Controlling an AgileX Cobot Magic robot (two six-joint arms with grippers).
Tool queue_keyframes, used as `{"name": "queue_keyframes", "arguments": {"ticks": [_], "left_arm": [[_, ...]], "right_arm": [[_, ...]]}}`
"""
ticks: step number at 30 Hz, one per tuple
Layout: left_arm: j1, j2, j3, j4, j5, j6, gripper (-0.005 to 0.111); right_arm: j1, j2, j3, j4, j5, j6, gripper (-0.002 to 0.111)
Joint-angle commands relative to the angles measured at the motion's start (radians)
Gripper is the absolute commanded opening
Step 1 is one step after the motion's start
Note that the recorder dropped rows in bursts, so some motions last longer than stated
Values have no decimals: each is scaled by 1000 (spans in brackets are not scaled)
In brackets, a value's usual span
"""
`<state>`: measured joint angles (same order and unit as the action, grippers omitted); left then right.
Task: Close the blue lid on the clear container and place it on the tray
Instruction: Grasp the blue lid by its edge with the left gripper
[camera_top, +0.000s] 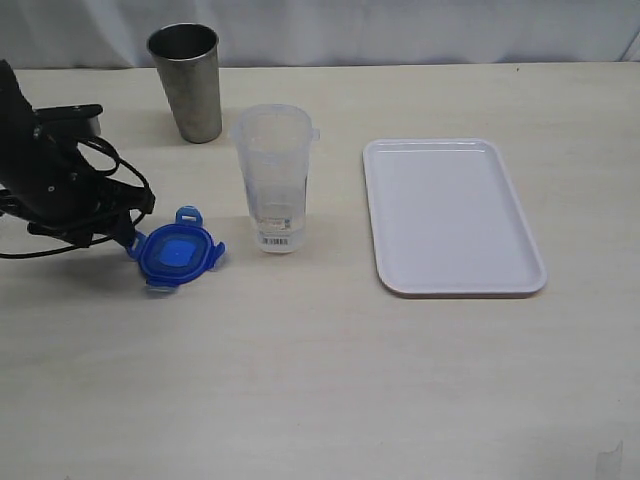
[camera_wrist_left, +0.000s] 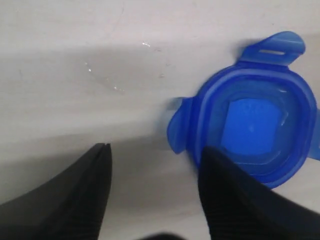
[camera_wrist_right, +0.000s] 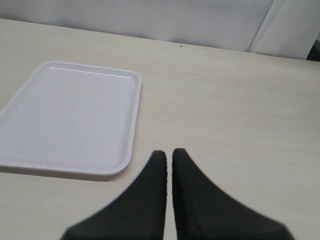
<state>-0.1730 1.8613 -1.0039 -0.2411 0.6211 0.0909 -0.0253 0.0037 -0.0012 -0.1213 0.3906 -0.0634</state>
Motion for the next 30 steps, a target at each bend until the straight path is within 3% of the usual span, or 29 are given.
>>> {"name": "queue_keyframes", "arguments": {"ticks": [1, 4, 16, 24, 30], "left_arm": [[-3, 23, 2, -158, -19, 159, 50], [-3, 34, 2, -221, -45, 245, 50], [-3, 103, 2, -167, -84, 245, 50], [-3, 103, -57, -155, -3, 251, 50], [-3, 103, -57, -160, 21, 251, 32]], "right_arm": [[-7, -4, 1, 3, 0, -1, 4], [-7, -4, 1, 3, 0, -1, 4], [-7, -4, 1, 3, 0, -1, 4], [-7, -4, 1, 3, 0, -1, 4], [-7, -4, 1, 3, 0, -1, 4]]}}
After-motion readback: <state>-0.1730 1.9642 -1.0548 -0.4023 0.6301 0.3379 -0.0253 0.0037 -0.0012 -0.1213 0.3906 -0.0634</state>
